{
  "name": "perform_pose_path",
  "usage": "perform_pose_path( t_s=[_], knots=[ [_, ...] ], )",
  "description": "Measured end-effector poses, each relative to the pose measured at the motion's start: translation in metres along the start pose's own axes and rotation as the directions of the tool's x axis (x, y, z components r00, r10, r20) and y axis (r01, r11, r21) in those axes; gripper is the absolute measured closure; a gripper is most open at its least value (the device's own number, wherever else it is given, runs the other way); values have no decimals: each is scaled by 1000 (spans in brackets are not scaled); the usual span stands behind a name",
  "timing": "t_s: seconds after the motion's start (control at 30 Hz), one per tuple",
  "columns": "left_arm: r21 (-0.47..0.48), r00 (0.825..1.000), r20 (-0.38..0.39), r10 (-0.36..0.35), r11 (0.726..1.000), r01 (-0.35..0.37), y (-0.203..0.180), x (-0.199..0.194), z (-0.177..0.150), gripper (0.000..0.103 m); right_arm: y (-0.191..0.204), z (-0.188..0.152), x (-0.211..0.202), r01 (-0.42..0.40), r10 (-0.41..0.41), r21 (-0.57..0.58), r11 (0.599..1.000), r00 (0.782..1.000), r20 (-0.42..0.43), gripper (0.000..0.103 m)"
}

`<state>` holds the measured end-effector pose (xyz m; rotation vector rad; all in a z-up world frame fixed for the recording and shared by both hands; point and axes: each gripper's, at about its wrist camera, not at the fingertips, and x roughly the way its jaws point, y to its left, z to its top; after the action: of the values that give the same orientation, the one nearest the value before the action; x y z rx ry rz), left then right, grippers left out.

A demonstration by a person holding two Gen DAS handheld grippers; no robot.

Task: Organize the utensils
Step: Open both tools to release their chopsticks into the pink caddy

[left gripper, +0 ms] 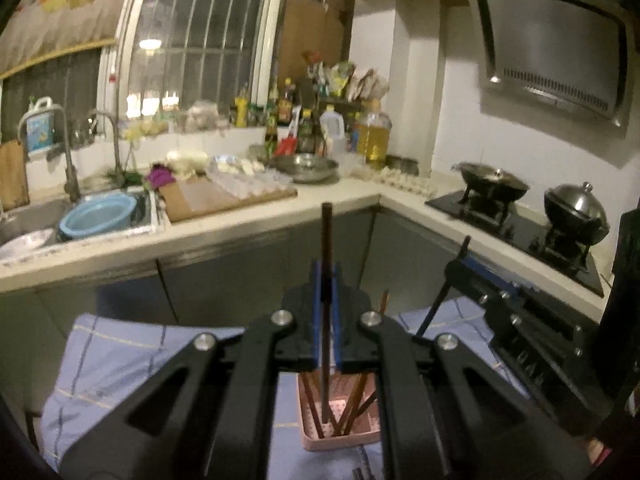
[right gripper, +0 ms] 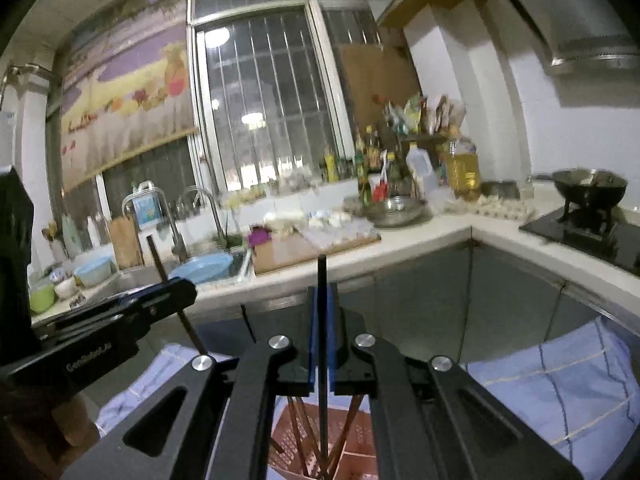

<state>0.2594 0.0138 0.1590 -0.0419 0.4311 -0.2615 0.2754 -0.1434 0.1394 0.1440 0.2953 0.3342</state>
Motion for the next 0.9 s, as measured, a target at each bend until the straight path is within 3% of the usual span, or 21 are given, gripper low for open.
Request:
perform_pose_path(
  t_s=[0.23,0.27,0.37,0.43,0.47,0.7,0.8,0.9],
  knots=[
    [20,993,-113,28,999,-26,-7,50,-47,98,-9,-40,29,-19,24,39,999,992,-127,97],
    [33,990,-138,34,999,-29,-10,56,-53,90,-8,-43,30,-26,32,45,999,990,-140,96],
    [43,986,-154,67,997,-61,-12,56,-62,72,-6,-45,26,-16,23,46,999,987,-159,81],
    [33,989,-134,65,998,-61,-10,47,-58,72,-4,-41,15,-25,32,54,998,992,-121,49],
    [27,992,-110,68,997,-66,-10,37,-53,72,-1,-38,5,-22,27,57,998,996,-87,46],
    [-32,993,100,68,997,-65,-6,-64,-36,70,9,-18,-62,-54,50,74,996,997,55,45],
    [-49,986,150,66,997,-59,-4,-102,-56,64,11,-36,-95,-53,48,66,996,996,78,40],
    [-45,991,111,77,996,-73,1,-121,-104,64,4,-87,-119,-20,19,88,996,1000,17,39]
  ],
)
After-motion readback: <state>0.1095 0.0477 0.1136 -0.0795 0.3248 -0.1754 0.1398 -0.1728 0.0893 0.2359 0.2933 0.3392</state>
